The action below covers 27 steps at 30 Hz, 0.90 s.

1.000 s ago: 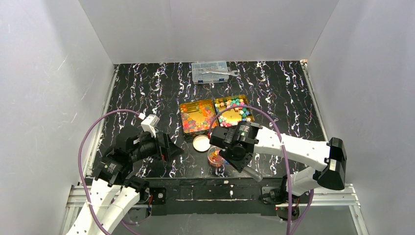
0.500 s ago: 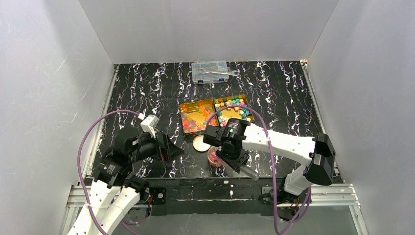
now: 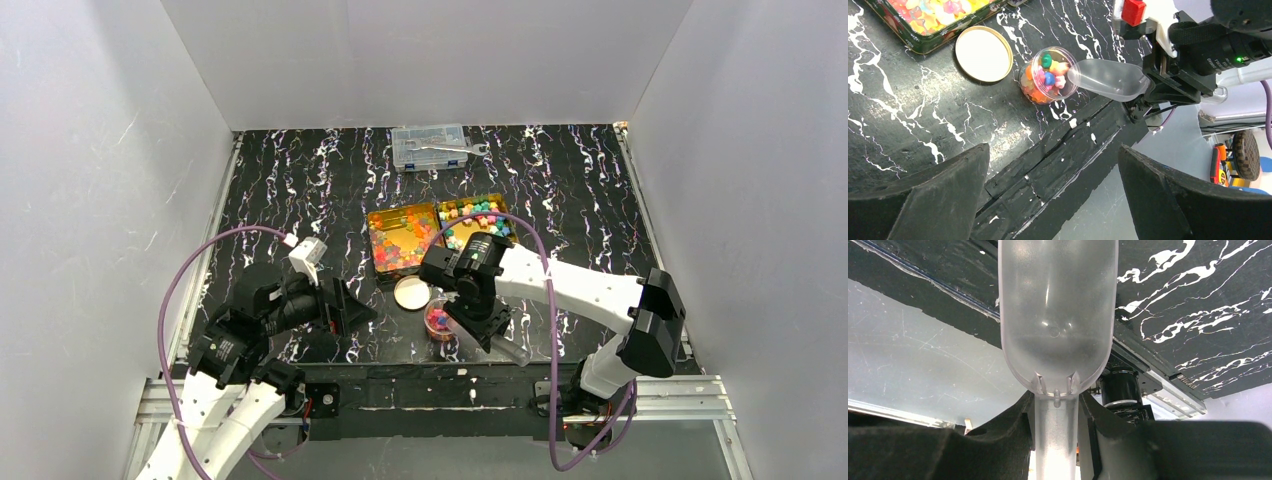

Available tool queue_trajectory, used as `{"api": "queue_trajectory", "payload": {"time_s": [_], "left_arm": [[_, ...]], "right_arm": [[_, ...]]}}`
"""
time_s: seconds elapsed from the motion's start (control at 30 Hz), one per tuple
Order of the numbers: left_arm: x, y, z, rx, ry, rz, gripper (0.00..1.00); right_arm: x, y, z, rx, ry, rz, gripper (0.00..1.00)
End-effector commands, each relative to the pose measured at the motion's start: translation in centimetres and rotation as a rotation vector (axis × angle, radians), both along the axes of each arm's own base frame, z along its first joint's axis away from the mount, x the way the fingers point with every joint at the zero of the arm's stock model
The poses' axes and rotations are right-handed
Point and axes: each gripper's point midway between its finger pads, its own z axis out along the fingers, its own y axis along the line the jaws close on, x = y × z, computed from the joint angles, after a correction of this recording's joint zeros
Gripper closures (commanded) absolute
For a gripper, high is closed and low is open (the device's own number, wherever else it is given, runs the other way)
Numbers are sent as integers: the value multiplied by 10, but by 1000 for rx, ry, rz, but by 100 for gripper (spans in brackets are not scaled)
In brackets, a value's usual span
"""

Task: Pack the candies
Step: Place the fake candies in the packing bottle.

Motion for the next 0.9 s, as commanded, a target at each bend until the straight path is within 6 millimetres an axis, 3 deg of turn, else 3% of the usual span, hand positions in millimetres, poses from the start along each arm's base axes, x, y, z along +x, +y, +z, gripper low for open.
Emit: {"api": "queue_trajectory", "payload": {"time_s": [0.0,0.4,0.87], "left_arm": [[-4,-3,0,-1,-18,-33,1],[-6,-4,-2,8,-12,-40,1],[-12,-17,2,-13,79,-121,1]], "right_arm": [[-3,3,8,5,24,-13,99],[6,1,20,82,-77,7,99],[7,33,18,383,-266,259,99]]}}
